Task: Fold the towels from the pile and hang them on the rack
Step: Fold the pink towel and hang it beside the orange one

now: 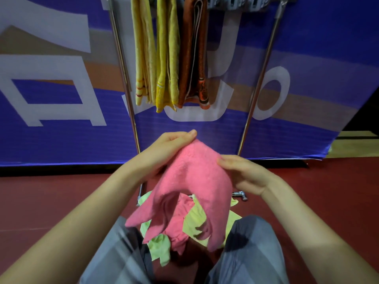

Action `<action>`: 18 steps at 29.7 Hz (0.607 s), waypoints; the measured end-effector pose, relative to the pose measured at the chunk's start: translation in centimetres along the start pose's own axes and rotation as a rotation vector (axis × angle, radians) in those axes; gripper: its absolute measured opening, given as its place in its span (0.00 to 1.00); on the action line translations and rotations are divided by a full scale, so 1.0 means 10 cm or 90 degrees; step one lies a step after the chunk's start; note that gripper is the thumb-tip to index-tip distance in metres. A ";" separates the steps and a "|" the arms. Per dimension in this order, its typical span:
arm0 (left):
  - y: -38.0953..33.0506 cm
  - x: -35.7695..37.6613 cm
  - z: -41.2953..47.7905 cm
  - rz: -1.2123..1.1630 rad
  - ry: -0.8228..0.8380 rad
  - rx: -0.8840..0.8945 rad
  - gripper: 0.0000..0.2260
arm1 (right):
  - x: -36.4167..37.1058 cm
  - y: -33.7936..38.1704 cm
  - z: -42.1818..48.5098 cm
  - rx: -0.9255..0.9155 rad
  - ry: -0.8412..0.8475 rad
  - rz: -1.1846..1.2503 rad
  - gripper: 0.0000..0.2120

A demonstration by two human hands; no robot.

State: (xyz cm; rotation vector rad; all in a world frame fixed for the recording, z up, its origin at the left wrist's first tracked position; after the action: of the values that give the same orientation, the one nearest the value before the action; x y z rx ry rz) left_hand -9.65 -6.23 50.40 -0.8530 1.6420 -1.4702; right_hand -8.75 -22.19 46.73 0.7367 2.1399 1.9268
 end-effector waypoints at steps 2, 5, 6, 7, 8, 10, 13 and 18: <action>0.07 0.02 -0.02 -0.021 0.036 -0.048 0.13 | 0.00 0.08 0.00 -0.063 -0.017 0.030 0.23; 0.08 0.09 0.04 -0.029 0.088 -0.077 0.17 | 0.05 0.24 0.02 -0.091 -0.009 0.010 0.08; 0.05 0.11 0.06 -0.046 0.094 -0.063 0.19 | 0.06 0.29 0.04 -0.095 -0.006 -0.006 0.08; -0.03 0.12 0.11 -0.058 0.104 -0.041 0.19 | 0.05 0.38 0.04 -0.099 -0.007 -0.017 0.09; -0.04 0.13 0.12 -0.073 0.112 -0.022 0.20 | 0.05 0.39 0.04 -0.099 -0.020 -0.019 0.09; -0.15 0.16 0.21 -0.071 0.120 0.013 0.20 | -0.04 0.51 -0.01 -0.120 -0.042 -0.027 0.10; -0.25 0.18 0.36 -0.083 0.099 0.017 0.22 | -0.18 0.63 -0.09 -0.129 -0.085 -0.031 0.23; -0.47 0.26 0.64 -0.130 0.091 0.057 0.12 | -0.43 0.71 -0.28 -0.109 -0.141 -0.014 0.33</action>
State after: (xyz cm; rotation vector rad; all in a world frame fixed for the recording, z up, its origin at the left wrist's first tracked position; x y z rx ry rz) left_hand -5.35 -12.14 54.46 -0.9048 1.6151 -1.7688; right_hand -4.53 -26.32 53.20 0.8442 1.8209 1.8897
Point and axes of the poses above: each hand's wrist, its own z-axis towards the middle knuckle, its own x-axis out of the palm, y = z × x, the point moved 3 cm from there along z, towards the middle knuckle, and after that the axes turned 15 degrees about y, right-handed, at the moved point
